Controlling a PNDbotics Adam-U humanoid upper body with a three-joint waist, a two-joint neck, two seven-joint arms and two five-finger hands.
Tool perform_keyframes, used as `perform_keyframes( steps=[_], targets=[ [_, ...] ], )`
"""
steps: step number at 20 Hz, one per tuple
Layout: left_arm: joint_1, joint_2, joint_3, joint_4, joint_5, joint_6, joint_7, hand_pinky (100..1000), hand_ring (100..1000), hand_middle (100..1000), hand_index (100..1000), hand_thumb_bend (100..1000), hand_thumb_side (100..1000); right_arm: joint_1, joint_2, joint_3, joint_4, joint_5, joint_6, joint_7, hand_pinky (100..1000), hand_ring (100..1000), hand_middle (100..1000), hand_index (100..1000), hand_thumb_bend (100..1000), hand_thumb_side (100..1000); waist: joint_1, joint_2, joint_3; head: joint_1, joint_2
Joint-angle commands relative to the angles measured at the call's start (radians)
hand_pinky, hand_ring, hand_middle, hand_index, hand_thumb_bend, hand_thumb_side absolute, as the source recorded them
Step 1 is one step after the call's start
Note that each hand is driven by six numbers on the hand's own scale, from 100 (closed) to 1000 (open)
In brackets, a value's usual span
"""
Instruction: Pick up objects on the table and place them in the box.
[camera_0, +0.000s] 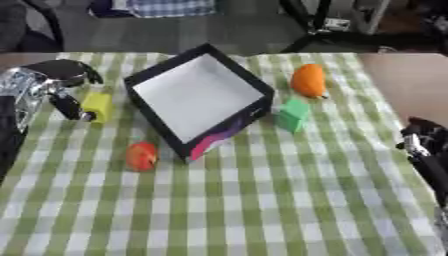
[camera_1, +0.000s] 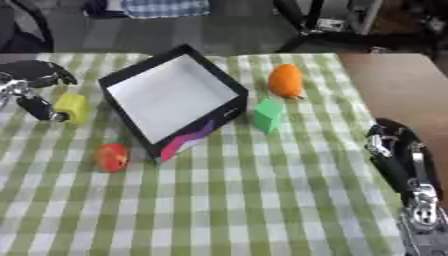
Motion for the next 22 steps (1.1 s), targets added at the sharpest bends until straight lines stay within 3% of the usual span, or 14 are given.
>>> perform_keyframes(
  steps=[1, 7, 9, 10, 12, 22],
  targets=[
    [-0.014, 0.003, 0.032, 0.017, -0.063, -0.006, 0.023, 810, 760, 753, 868, 422, 216, -0.010, -0.012, -0.003, -0.010, -0.008, -0.002, 0.003, 779, 541, 603, 783, 100, 545, -0.013, 0.005, -0.002, 0.004, -0.002],
    [-0.008, -0.017, 0.086, 0.053, -0.180, -0.028, 0.048, 782, 708, 674, 821, 388, 195, -0.012, -0.010, -0.003, -0.010, -0.009, -0.003, 0.004, 779, 541, 603, 783, 100, 546, -0.014, 0.010, -0.006, 0.003, -0.002],
    [-0.008, -0.020, 0.104, 0.052, -0.213, -0.035, 0.073, 737, 621, 578, 765, 352, 148, -0.012, -0.010, -0.003, -0.010, -0.009, -0.003, 0.004, 779, 541, 603, 783, 100, 546, -0.015, 0.011, -0.007, 0.002, -0.002],
    [-0.007, -0.020, 0.111, 0.051, -0.224, -0.038, 0.089, 670, 527, 476, 692, 275, 136, -0.011, -0.010, -0.003, -0.010, -0.009, -0.003, 0.003, 779, 541, 603, 783, 100, 546, -0.015, 0.011, -0.007, 0.002, -0.002],
    [-0.013, -0.016, 0.134, 0.024, -0.216, -0.041, 0.120, 621, 471, 407, 641, 225, 130, -0.010, -0.009, -0.004, -0.010, -0.010, -0.002, 0.002, 779, 541, 603, 783, 100, 546, -0.015, 0.010, -0.006, 0.000, -0.002],
    [-0.073, 0.046, 0.134, -0.155, -0.062, -0.106, 0.210, 634, 467, 396, 642, 128, 119, -0.004, -0.016, -0.007, -0.008, -0.007, 0.000, -0.001, 779, 541, 603, 783, 100, 549, -0.004, -0.005, 0.000, -0.011, -0.002]
  ],
)
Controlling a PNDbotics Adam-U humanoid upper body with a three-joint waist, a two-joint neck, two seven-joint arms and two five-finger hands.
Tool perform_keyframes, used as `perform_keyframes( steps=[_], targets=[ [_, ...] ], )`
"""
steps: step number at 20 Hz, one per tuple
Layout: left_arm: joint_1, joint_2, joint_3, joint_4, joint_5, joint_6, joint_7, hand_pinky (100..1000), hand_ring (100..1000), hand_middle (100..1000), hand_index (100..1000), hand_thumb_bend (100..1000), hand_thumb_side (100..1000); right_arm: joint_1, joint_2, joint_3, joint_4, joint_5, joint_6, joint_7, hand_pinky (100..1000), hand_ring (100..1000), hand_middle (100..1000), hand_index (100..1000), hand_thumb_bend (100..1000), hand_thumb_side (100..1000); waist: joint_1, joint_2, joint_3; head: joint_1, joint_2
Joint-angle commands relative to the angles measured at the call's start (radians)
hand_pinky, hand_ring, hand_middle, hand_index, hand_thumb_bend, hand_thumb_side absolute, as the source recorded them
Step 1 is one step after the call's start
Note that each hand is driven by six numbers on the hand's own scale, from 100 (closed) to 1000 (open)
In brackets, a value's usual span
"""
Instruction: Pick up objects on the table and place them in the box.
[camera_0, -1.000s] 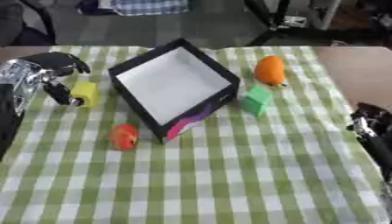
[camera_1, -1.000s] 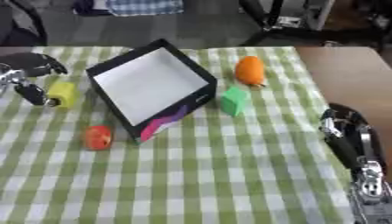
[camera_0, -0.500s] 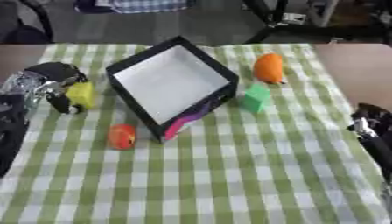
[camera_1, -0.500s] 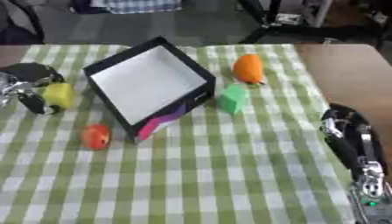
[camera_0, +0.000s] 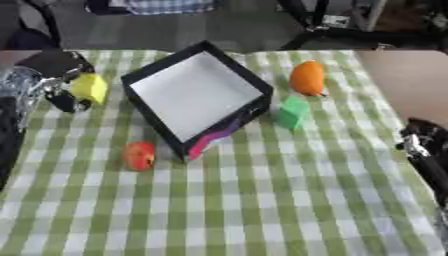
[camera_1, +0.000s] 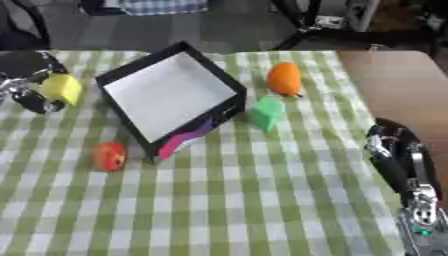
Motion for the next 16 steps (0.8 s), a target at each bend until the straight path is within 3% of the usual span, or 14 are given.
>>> perform_keyframes(
  steps=[1, 7, 10, 13, 16],
  targets=[
    [-0.044, 0.021, 0.003, -0.075, 0.058, -0.023, 0.019, 637, 469, 399, 644, 130, 118, -0.005, -0.016, -0.005, -0.010, -0.006, 0.000, -0.002, 779, 541, 603, 783, 100, 548, -0.001, -0.012, -0.001, -0.003, -0.002],
    [-0.082, -0.085, -0.096, -0.128, 0.161, -0.084, -0.063, 662, 500, 440, 675, 152, 127, -0.009, -0.014, 0.002, -0.009, -0.007, 0.000, 0.004, 779, 541, 603, 783, 100, 549, -0.003, -0.013, -0.023, 0.011, -0.002],
    [-0.089, -0.158, -0.118, -0.107, 0.147, -0.099, -0.096, 672, 516, 458, 688, 165, 131, -0.018, -0.010, 0.009, -0.010, -0.010, -0.002, 0.012, 779, 541, 604, 784, 100, 549, -0.006, -0.009, -0.045, 0.023, -0.002],
    [-0.086, -0.210, -0.142, -0.084, 0.105, -0.126, -0.124, 705, 579, 532, 745, 222, 142, -0.021, -0.007, 0.014, -0.009, -0.012, -0.003, 0.018, 779, 541, 603, 784, 100, 548, -0.010, -0.004, -0.068, 0.033, -0.002],
    [-0.077, -0.231, -0.159, -0.073, 0.046, -0.143, -0.144, 770, 702, 689, 850, 369, 377, -0.019, -0.007, 0.011, -0.008, -0.014, -0.002, 0.016, 779, 540, 603, 783, 100, 547, -0.012, -0.002, -0.079, 0.037, -0.002]
  ],
)
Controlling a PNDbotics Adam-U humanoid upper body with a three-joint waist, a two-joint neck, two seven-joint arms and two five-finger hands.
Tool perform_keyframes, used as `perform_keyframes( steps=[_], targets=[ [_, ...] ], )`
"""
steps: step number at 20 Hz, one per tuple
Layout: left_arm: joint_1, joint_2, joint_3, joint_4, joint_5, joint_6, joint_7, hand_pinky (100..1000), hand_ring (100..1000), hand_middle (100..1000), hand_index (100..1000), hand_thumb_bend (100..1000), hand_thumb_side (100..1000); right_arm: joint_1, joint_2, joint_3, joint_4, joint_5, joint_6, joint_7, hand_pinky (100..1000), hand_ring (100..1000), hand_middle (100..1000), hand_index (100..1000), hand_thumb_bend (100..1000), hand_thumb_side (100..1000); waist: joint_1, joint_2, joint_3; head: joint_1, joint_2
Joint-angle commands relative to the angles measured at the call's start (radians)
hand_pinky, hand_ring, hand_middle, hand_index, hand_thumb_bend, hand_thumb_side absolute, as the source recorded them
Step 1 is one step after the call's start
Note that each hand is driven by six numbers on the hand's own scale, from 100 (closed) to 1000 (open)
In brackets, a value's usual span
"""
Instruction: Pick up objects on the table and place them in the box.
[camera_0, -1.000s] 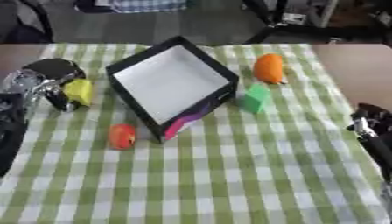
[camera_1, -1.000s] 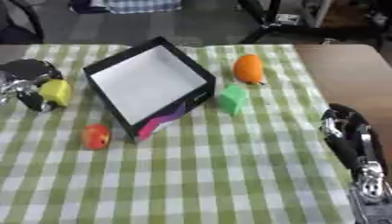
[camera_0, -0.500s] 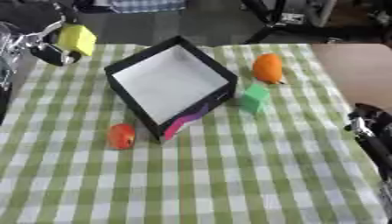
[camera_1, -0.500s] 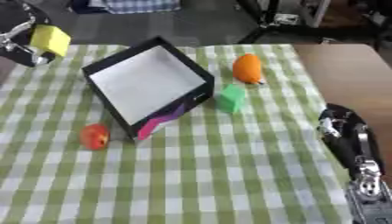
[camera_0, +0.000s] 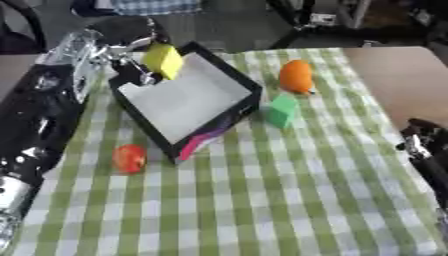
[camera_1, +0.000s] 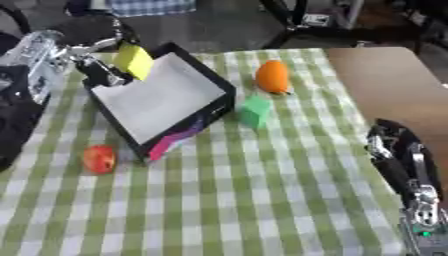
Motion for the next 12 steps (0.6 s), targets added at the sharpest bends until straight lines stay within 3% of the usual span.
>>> perform_keyframes(
  steps=[1, 2, 3, 5, 6, 8, 12],
  targets=[
    [-0.016, -0.005, -0.014, 0.001, -0.061, -0.013, -0.025, 810, 770, 778, 898, 537, 617, -0.009, -0.013, -0.003, -0.011, -0.006, -0.002, 0.001, 779, 540, 603, 783, 100, 546, -0.012, -0.002, -0.002, 0.005, -0.002],
    [-0.013, -0.004, -0.016, 0.005, -0.083, -0.016, -0.034, 820, 784, 798, 909, 592, 677, -0.010, -0.013, -0.003, -0.011, -0.006, -0.002, 0.001, 779, 541, 603, 783, 100, 546, -0.011, -0.002, -0.002, 0.005, -0.002],
    [-0.011, -0.002, -0.014, 0.008, -0.098, -0.018, -0.038, 827, 801, 825, 926, 692, 794, -0.010, -0.013, -0.003, -0.011, -0.006, -0.002, 0.001, 779, 541, 603, 784, 100, 546, -0.011, -0.003, -0.001, 0.004, -0.002],
    [-0.007, 0.006, -0.006, 0.009, -0.109, -0.016, -0.032, 846, 827, 870, 951, 805, 910, -0.010, -0.012, -0.003, -0.012, -0.006, -0.002, 0.001, 779, 541, 603, 783, 100, 546, -0.010, -0.004, 0.002, 0.001, -0.002],
    [-0.005, 0.012, -0.001, 0.009, -0.106, -0.014, -0.028, 849, 833, 882, 959, 812, 924, -0.009, -0.012, -0.004, -0.011, -0.005, -0.002, 0.001, 779, 541, 603, 783, 100, 547, -0.009, -0.004, 0.005, 0.000, -0.002],
    [-0.001, 0.025, 0.012, 0.007, -0.082, -0.012, -0.025, 848, 836, 891, 962, 787, 917, -0.008, -0.011, -0.005, -0.011, -0.005, -0.002, 0.000, 779, 541, 603, 783, 100, 547, -0.009, -0.006, 0.009, -0.001, -0.002],
    [0.016, 0.091, 0.026, -0.082, 0.060, -0.025, 0.000, 790, 732, 749, 891, 506, 740, -0.004, -0.012, -0.009, -0.011, -0.004, -0.001, -0.003, 779, 540, 603, 783, 100, 547, -0.010, -0.007, 0.020, -0.008, -0.002]
  ],
)
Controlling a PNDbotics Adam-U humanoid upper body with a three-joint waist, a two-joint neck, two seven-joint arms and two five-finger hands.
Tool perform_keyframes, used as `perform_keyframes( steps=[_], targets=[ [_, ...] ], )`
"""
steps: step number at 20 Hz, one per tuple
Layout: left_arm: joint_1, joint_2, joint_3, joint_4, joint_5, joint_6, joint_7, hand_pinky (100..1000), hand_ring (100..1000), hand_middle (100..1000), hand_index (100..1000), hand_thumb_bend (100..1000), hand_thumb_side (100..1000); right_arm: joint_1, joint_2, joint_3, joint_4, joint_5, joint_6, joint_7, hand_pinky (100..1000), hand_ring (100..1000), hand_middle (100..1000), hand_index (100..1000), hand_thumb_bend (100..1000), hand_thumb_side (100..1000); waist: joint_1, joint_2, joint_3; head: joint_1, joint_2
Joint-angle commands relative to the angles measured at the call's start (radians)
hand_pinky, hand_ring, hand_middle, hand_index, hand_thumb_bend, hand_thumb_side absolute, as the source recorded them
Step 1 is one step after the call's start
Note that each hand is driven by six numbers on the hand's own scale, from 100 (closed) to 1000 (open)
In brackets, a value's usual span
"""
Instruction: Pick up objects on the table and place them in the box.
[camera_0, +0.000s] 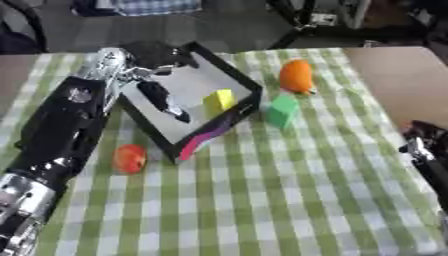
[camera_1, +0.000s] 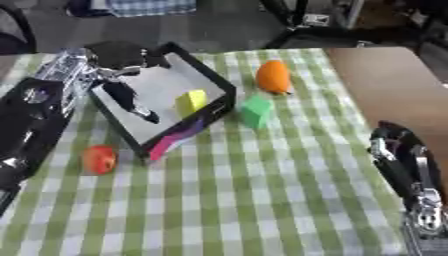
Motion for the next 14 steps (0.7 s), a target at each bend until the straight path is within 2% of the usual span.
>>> perform_keyframes(
  steps=[1, 4, 6, 10, 14],
  targets=[
    [-0.005, 0.094, 0.010, -0.102, 0.149, -0.015, 0.007, 783, 713, 724, 877, 437, 691, -0.004, -0.016, -0.010, -0.010, -0.003, -0.001, -0.005, 779, 540, 603, 783, 100, 547, -0.009, -0.008, 0.006, -0.008, -0.002],
    [0.030, 0.211, -0.012, -0.233, 0.356, -0.032, -0.070, 770, 666, 660, 850, 307, 570, -0.001, -0.021, -0.014, -0.009, -0.001, 0.000, -0.009, 779, 540, 603, 783, 100, 546, -0.004, -0.010, 0.018, -0.018, -0.002],
    [0.066, 0.288, -0.019, -0.317, 0.495, -0.021, -0.155, 758, 630, 621, 833, 250, 513, 0.001, -0.024, -0.015, -0.009, 0.000, 0.000, -0.011, 779, 540, 603, 783, 100, 547, 0.000, -0.013, 0.027, -0.025, -0.002],
    [0.148, 0.424, -0.046, -0.423, 0.709, 0.015, -0.363, 758, 638, 622, 820, 259, 487, 0.003, -0.029, -0.018, -0.009, 0.003, 0.001, -0.013, 779, 541, 603, 783, 100, 548, 0.007, -0.017, 0.038, -0.038, -0.002],
    [0.233, 0.511, -0.093, -0.502, 0.824, 0.032, -0.501, 756, 653, 644, 832, 288, 522, 0.004, -0.033, -0.019, -0.008, 0.005, 0.002, -0.015, 779, 540, 603, 783, 100, 547, 0.011, -0.017, 0.045, -0.043, -0.002]
  ],
)
